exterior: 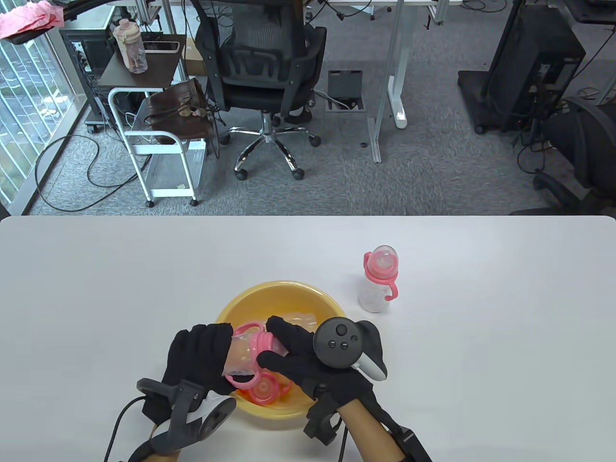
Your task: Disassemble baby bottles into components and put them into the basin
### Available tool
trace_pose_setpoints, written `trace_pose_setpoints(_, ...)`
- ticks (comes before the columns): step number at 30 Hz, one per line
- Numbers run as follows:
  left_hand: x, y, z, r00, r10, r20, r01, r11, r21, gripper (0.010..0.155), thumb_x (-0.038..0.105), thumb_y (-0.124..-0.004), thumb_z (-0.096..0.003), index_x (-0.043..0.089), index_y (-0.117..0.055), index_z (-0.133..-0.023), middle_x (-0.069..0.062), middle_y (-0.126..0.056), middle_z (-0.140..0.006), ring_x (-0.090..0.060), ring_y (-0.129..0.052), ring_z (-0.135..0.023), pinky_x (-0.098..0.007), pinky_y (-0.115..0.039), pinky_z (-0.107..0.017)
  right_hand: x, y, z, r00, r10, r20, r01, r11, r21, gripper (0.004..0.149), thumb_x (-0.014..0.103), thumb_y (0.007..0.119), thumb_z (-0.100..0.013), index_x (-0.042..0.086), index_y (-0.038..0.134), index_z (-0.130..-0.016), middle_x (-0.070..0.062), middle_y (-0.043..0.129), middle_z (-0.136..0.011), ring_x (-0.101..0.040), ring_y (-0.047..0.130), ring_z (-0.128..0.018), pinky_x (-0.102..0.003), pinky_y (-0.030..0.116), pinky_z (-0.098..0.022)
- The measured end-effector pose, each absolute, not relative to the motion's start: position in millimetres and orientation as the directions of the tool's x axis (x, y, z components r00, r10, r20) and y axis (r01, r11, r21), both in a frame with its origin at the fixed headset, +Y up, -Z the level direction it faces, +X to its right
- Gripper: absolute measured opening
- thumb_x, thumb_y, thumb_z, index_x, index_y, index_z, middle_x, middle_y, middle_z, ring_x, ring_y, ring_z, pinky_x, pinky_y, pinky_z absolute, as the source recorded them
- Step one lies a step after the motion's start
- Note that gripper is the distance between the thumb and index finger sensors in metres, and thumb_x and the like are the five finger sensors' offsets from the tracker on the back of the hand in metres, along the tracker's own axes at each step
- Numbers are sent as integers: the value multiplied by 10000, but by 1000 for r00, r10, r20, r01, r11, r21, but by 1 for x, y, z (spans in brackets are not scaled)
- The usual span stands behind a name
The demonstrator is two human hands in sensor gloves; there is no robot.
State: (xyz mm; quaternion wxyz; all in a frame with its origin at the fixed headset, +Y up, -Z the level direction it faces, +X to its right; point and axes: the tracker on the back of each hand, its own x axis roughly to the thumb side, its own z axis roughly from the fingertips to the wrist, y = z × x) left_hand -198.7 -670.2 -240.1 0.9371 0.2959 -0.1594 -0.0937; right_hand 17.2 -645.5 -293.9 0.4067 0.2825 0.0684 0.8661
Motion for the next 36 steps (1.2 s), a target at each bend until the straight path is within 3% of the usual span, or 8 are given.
trace_pose_setpoints(7, -199, -670, -240, 932, -270, 240, 77, 797, 599, 972, 759, -655, -289, 134, -601, -1032, -102, -844, -937, -310, -948, -837, -559, -749, -665, 16, -645, -294, -500, 739, 451, -675, -659, 331, 768, 491, 744, -545, 1, 548, -1104, -329, 726, -964, -493, 900, -702, -567, 801, -528)
trace_pose_setpoints(18, -203, -672, -242, 943, -227, 241, 48, 813, 580, 976, 761, -650, -289, 129, -603, -1031, -100, -847, -935, -308, -952, -835, -554, -751, -664, 11, -640, -287, -498, 683, 534, -626, -710, 324, 763, 373, 802, -540, 81, 441, -1146, -307, 551, -1101, -543, 776, -857, -627, 711, -633)
trace_pose_setpoints(25, -201, -673, -241, 939, -250, 238, 68, 810, 582, 976, 767, -643, -291, 135, -598, -1033, -94, -843, -940, -302, -950, -838, -549, -752, -666, 17, -637, -289, -388, 761, 520, -737, -595, 321, 561, 290, 767, -574, 116, 590, -1077, -295, 566, -1104, -604, 709, -910, -688, 653, -653)
trace_pose_setpoints(27, -200, -672, -241, 941, -242, 238, 59, 806, 588, 975, 767, -644, -291, 137, -598, -1033, -92, -844, -939, -301, -950, -839, -547, -752, -667, 18, -636, -289, -393, 762, 515, -742, -593, 312, 564, 302, 771, -573, 114, 597, -1075, -292, 576, -1100, -594, 717, -908, -684, 657, -652)
trace_pose_setpoints(33, -202, -672, -241, 939, -258, 228, 76, 801, 594, 977, 771, -645, -291, 134, -607, -1030, -97, -851, -933, -297, -956, -831, -548, -758, -660, 16, -647, -291, -522, 761, 384, -698, -641, 321, 768, 490, 732, -557, 68, 481, -1148, -360, 546, -1089, -569, 800, -815, -638, 717, -597)
trace_pose_setpoints(36, -202, -673, -241, 934, -280, 224, 97, 798, 595, 975, 770, -649, -290, 137, -608, -1030, -98, -851, -934, -301, -955, -830, -549, -757, -661, 14, -652, -292, -509, 782, 359, -703, -618, 351, 785, 504, 731, -552, 61, 476, -1147, -370, 597, -1055, -533, 870, -739, -601, 769, -542)
